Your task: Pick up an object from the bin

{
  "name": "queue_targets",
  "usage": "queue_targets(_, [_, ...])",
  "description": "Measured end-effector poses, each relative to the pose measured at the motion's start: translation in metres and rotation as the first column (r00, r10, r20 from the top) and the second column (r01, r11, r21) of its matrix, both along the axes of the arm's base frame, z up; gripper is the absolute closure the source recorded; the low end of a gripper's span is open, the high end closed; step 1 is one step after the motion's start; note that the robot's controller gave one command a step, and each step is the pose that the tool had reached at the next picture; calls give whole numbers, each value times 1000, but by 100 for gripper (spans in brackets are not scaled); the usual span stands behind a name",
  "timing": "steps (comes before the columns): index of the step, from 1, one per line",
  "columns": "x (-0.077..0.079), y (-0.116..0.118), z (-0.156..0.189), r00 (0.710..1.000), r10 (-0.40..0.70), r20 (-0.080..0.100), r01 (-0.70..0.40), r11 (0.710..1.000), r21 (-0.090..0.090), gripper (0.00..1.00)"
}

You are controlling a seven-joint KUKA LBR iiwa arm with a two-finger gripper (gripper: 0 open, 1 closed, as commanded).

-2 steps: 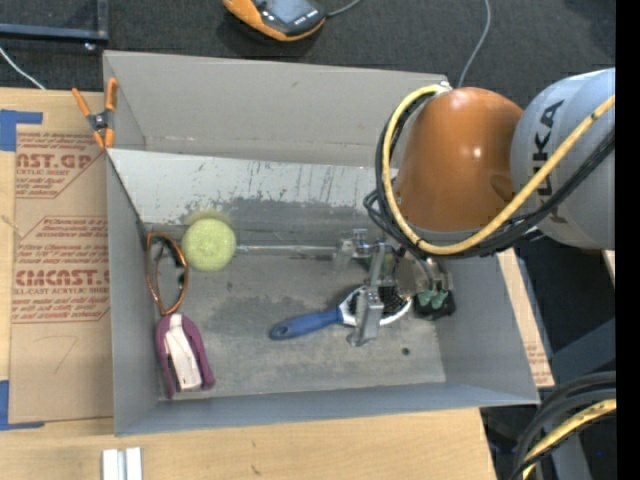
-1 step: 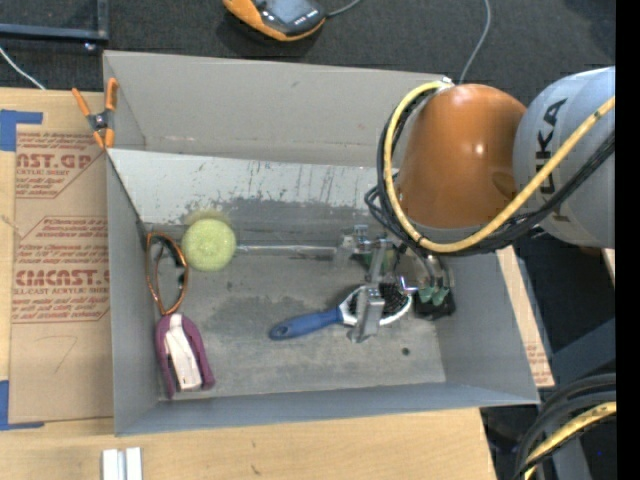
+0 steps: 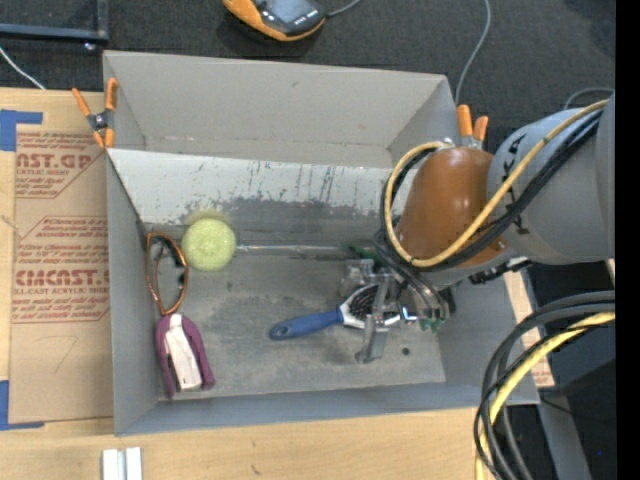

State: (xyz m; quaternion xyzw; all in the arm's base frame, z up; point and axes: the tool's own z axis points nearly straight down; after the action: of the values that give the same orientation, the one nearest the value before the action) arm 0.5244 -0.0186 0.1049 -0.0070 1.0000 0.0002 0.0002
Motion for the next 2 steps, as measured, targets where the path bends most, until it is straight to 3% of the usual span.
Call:
queue_targets(1, [0,-9,-35,995,-99,1,99,995,2,0])
queue_targets(2, [14,-26,-35,1000,-18,2,18,1000,0,0])
